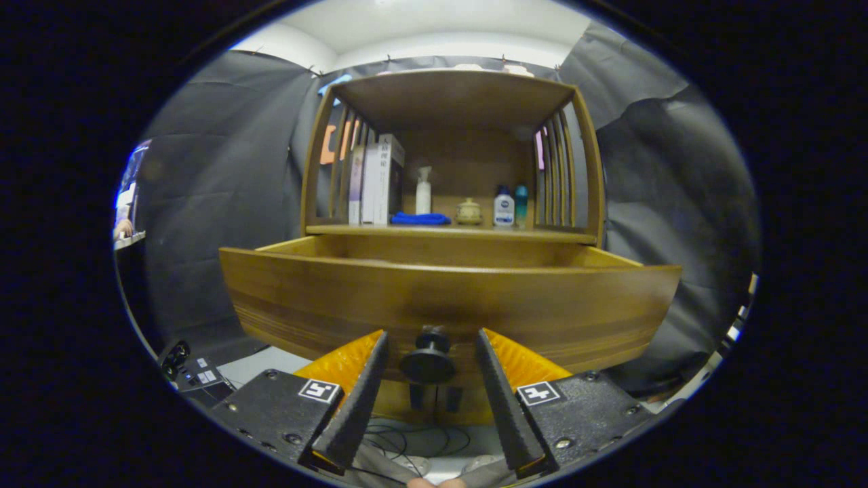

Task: Pull open the drawer, take out the items inside it, and place them on the countertop above the cabinet.

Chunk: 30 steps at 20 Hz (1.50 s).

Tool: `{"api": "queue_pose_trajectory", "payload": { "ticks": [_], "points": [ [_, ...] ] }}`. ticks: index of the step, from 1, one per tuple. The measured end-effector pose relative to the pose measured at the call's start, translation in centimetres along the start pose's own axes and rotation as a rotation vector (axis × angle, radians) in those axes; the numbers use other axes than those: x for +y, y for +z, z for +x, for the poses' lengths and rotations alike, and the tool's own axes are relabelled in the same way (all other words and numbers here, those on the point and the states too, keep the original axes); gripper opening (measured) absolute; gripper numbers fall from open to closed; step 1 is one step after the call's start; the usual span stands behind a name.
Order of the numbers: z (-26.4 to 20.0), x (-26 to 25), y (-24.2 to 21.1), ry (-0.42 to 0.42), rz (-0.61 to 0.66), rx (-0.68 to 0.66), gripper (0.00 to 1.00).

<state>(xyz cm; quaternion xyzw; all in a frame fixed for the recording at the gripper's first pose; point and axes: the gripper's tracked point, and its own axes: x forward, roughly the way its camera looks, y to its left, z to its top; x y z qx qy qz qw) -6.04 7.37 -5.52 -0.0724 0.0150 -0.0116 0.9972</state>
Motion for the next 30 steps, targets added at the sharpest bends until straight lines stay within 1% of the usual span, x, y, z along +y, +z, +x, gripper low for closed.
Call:
{"api": "queue_pose_trajectory", "payload": {
  "ticks": [1, 2, 4, 6, 8, 10, 13, 15, 18, 22, 27, 28, 30],
  "points": [
    [-0.2, 0.0, 1.2, 0.005, -0.013, -0.038, 0.81],
    [-0.4, 0.6, 2.5, 0.027, -0.028, -0.068, 0.81],
    [-0.6, 1.6, 5.3, 0.077, -0.047, -0.118, 0.87],
    [-0.2, 1.9, 8.4, 0.105, -0.052, -0.154, 0.93],
    [0.9, 2.4, 10.5, 0.138, -0.05, -0.149, 0.94],
    [3.3, 2.8, 11.2, 0.165, -0.065, -0.084, 0.94],
    [7.0, 3.8, 10.8, 0.201, -0.066, 0.047, 0.97],
    [8.7, 4.3, 10.5, 0.207, -0.048, 0.122, 0.97],
    [11.0, 4.9, 9.3, 0.21, -0.075, 0.257, 0.97],
    [13.2, 5.2, 6.7, 0.194, -0.09, 0.435, 0.97],
    [14.3, 5.3, 3.1, 0.179, -0.067, 0.636, 0.97],
    [14.5, 5.4, 2.4, 0.182, -0.067, 0.667, 0.97],
    [14.9, 4.6, 1.4, 0.149, -0.099, 0.709, 0.97]
  ]
}}
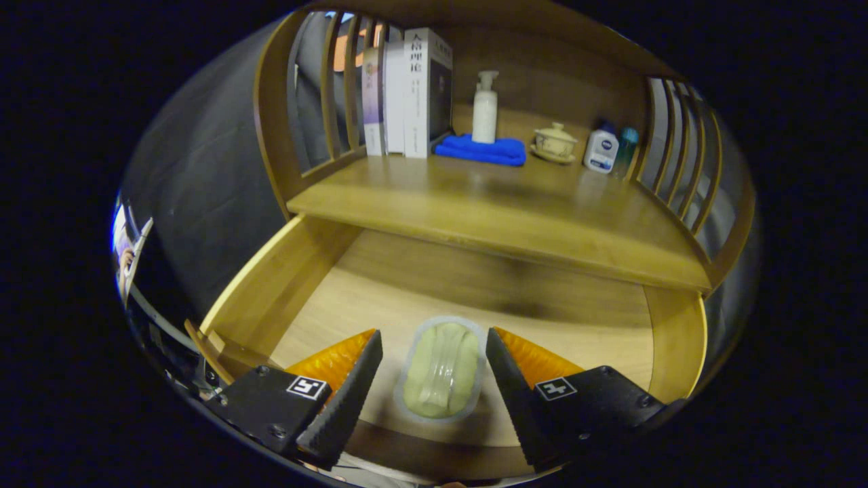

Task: Pull open the drawer, take out the items inside it, and place them on the countertop above the cabinet.

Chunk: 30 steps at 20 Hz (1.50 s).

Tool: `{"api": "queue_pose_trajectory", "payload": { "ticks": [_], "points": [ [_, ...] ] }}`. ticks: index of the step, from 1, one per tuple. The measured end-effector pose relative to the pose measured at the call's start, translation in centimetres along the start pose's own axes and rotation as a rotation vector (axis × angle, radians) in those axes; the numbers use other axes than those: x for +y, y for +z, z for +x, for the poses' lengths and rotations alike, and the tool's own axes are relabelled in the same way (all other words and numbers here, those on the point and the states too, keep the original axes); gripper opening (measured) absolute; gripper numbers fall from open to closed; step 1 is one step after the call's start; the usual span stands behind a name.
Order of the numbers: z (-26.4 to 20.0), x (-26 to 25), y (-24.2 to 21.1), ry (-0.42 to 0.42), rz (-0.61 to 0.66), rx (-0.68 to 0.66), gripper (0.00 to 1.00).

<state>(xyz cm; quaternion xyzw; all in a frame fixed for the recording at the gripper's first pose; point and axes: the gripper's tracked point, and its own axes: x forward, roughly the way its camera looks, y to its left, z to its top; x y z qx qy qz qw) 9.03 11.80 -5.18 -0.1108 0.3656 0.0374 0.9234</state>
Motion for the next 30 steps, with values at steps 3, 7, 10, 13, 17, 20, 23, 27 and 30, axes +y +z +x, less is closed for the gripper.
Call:
{"api": "queue_pose_trajectory", "payload": {
  "ticks": [3, 7, 10, 13, 17, 20, 23, 27, 30],
  "points": [
    [0.8, -0.1, -1.1, -0.003, -0.021, 0.074, 0.97],
    [1.4, -0.2, -1.9, -0.008, -0.027, 0.137, 0.92],
    [2.3, 0.2, -2.8, 0.01, -0.028, 0.174, 0.8],
    [2.3, 0.2, -2.3, 0.006, -0.039, 0.151, 0.65],
    [2.5, 0.4, -1.7, 0.01, -0.024, 0.115, 0.29],
    [2.3, 0.3, -1.5, 0.031, -0.012, 0.097, 0.18],
    [2.0, 0.4, -1.0, 0.04, -0.021, 0.059, 0.14],
    [1.1, -0.3, -0.6, 0.026, -0.038, 0.046, 0.13],
    [-0.3, -0.7, 0.2, 0.029, -0.046, 0.032, 0.13]
  ]
}}
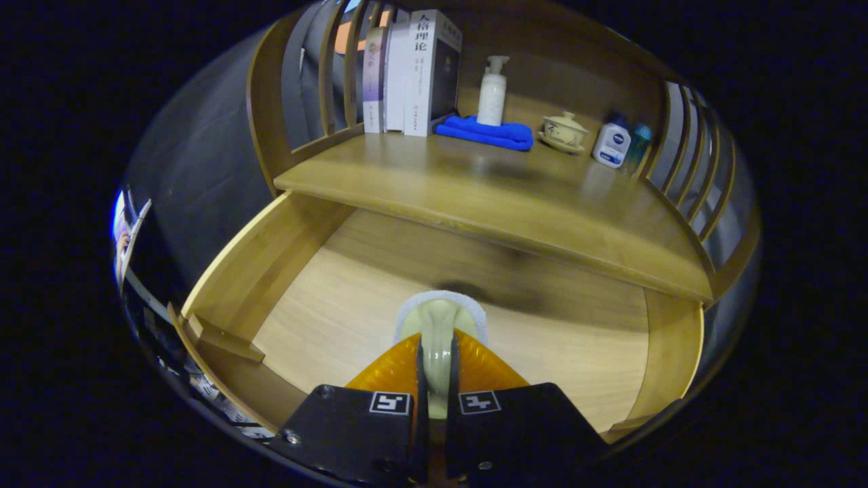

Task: Pull open the drawer, take out the items inside it, and place them on the countertop above the cabinet.

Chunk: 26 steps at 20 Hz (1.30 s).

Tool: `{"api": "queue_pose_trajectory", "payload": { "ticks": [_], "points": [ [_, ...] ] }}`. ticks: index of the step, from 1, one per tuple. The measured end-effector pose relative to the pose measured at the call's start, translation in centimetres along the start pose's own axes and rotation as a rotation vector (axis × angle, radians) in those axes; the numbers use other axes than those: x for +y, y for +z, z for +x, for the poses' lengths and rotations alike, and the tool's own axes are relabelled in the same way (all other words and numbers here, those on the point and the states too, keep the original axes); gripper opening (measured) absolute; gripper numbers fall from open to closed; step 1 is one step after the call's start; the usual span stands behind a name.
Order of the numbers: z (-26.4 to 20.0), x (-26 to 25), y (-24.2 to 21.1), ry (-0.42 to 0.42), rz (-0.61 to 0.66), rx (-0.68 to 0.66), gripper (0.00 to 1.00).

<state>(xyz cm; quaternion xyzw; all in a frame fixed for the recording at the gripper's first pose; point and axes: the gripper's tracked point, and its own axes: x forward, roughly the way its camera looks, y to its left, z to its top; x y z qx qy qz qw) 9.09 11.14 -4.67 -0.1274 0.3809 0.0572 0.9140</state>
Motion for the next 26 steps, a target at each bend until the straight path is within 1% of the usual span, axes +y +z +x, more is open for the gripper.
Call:
{"api": "queue_pose_trajectory", "payload": {
  "ticks": [4, 9, 12, 14, 16, 19, 20, 23, 24, 26],
  "points": [
    [-2.5, -0.7, 1.5, -0.017, -0.035, -0.042, 0.13],
    [-5.9, -1.5, 3.6, -0.018, -0.037, -0.099, 0.13],
    [-7.8, -3.1, 5.9, -0.044, -0.05, -0.128, 0.13],
    [-8.4, -4.0, 7.8, -0.049, -0.021, -0.138, 0.13],
    [-8.3, -4.6, 9.4, -0.032, 0.029, -0.135, 0.13],
    [-6.6, -7.0, 12.0, -0.085, 0.053, -0.139, 0.13],
    [-6.0, -7.3, 12.6, -0.089, 0.066, -0.135, 0.13],
    [-4.1, -7.0, 13.9, -0.043, 0.143, -0.104, 0.13],
    [-3.8, -7.3, 14.4, -0.04, 0.161, -0.099, 0.13],
    [-2.9, -8.6, 15.5, -0.068, 0.171, -0.099, 0.13]
  ]
}}
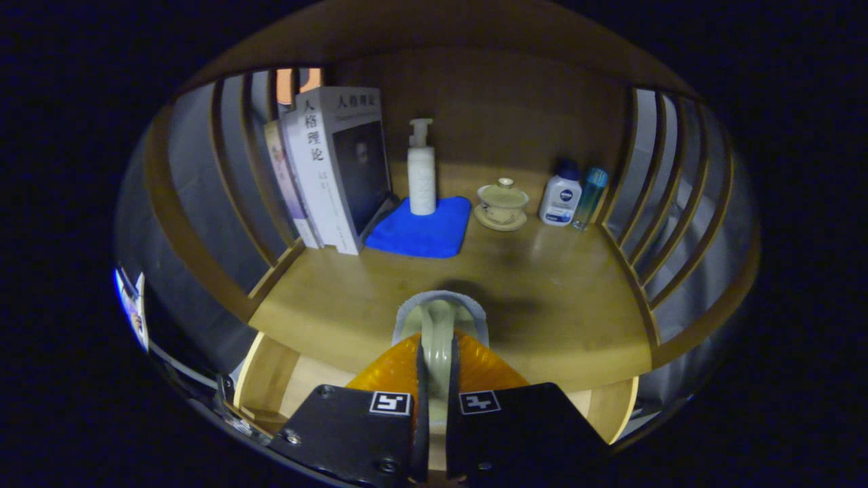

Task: Pull open the drawer, take out the items inside it, and place them on the countertop above the cabinet.

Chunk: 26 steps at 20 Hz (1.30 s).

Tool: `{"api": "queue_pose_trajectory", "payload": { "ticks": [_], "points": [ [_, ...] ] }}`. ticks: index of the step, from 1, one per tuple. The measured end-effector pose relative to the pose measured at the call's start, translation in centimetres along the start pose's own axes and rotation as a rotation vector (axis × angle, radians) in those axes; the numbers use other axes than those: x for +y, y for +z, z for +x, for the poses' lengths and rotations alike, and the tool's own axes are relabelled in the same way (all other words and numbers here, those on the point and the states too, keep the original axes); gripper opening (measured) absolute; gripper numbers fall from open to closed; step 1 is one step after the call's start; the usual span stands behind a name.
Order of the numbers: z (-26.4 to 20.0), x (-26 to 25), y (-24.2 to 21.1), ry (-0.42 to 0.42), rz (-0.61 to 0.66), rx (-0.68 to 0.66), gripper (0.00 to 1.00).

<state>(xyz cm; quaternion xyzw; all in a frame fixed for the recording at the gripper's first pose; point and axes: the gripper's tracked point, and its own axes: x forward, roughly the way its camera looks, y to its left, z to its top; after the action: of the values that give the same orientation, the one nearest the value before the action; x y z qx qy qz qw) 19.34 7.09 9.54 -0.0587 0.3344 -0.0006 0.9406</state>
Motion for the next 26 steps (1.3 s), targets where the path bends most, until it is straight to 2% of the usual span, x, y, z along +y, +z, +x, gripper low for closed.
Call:
{"api": "queue_pose_trajectory", "payload": {
  "ticks": [8, 13, 19, 21, 26],
  "points": [
    [3.6, -0.7, 0.5, -0.006, 0.095, 0.057, 0.13],
    [4.0, -1.0, 0.9, -0.017, 0.111, 0.037, 0.13],
    [4.2, -0.8, 1.3, 0.007, 0.145, -0.011, 0.14],
    [4.2, -0.3, 1.2, 0.035, 0.155, -0.013, 0.19],
    [4.3, -0.4, 1.2, 0.027, 0.143, -0.045, 0.57]
  ]
}}
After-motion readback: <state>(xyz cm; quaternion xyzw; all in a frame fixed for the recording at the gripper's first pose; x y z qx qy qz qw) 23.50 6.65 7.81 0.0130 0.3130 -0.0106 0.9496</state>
